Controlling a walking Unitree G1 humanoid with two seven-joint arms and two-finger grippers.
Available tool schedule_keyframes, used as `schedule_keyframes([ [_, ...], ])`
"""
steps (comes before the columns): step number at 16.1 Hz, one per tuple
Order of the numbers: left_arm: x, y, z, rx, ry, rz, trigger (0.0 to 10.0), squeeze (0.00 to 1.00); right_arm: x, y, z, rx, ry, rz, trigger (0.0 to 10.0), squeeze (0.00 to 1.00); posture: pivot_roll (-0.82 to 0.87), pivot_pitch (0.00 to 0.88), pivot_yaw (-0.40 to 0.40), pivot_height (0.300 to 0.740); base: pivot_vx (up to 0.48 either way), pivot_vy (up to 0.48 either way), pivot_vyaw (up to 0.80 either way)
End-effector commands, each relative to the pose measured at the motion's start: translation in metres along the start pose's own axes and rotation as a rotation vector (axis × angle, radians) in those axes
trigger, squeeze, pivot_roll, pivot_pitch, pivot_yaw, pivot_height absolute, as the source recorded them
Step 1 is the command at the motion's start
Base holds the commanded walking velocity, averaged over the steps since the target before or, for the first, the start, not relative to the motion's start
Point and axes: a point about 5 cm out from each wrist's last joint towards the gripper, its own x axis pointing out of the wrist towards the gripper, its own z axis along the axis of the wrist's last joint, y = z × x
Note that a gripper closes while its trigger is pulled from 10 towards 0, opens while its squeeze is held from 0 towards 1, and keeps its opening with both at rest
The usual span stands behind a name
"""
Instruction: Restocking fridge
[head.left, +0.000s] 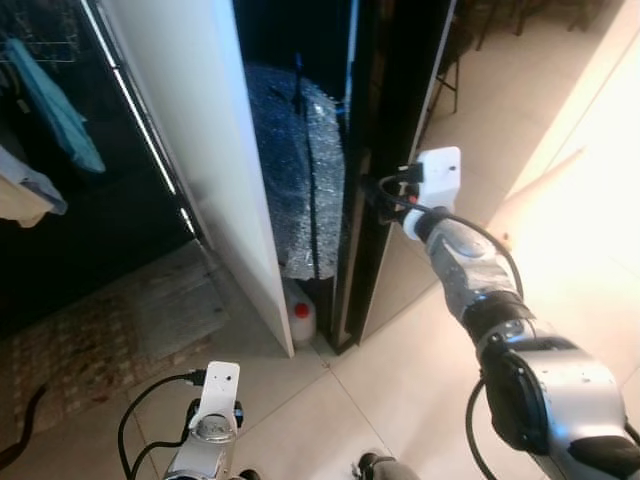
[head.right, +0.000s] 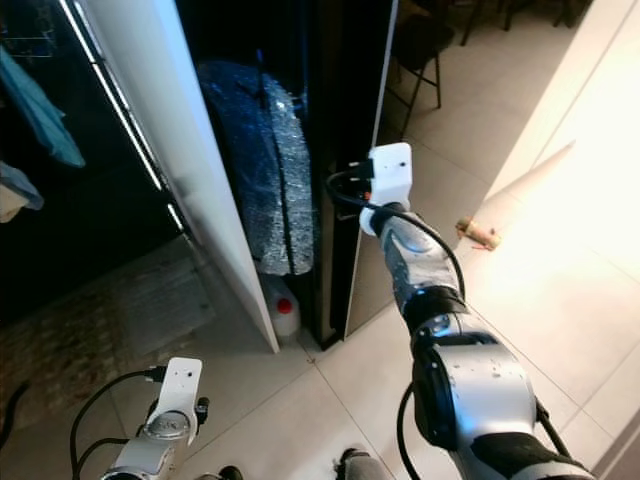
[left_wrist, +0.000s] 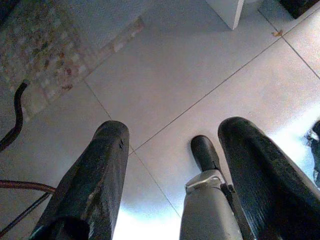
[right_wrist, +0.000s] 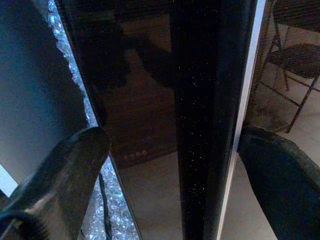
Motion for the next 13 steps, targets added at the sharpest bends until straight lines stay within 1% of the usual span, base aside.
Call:
schedule_keyframes([
  [1,0.0,0.0,-0.007,-0.003,0.024,0.008,10.0,0.0,0.014,0.026,0.021,-0.025,-0.063,0.118,10.0,0.0,-0.08,0.115,0.009,0.74,0.0,0.0,0.0],
  [4,0.0,-0.002,-0.007,-0.004,0.023,0.008,10.0,0.0,0.018,0.034,0.024,-0.024,-0.057,0.139,10.0,0.0,-0.07,0.117,0.002,0.74,0.0,0.0,0.0],
  [6,0.0,-0.003,-0.006,-0.005,0.022,0.009,10.0,0.0,0.018,0.036,0.023,-0.019,-0.056,0.146,10.0,0.0,-0.07,0.122,0.0,0.74,0.0,0.0,0.0],
  [10,0.0,-0.003,-0.007,-0.001,0.024,0.006,10.0,0.0,0.017,0.033,0.022,0.008,-0.069,0.117,10.0,0.0,-0.09,0.139,0.003,0.74,0.0,0.0,0.0],
  [13,-0.001,-0.004,-0.007,0.002,0.027,0.001,10.0,0.0,0.012,0.026,0.018,-0.004,-0.098,0.103,10.0,0.0,-0.1,0.148,0.003,0.74,0.0,0.0,0.0],
])
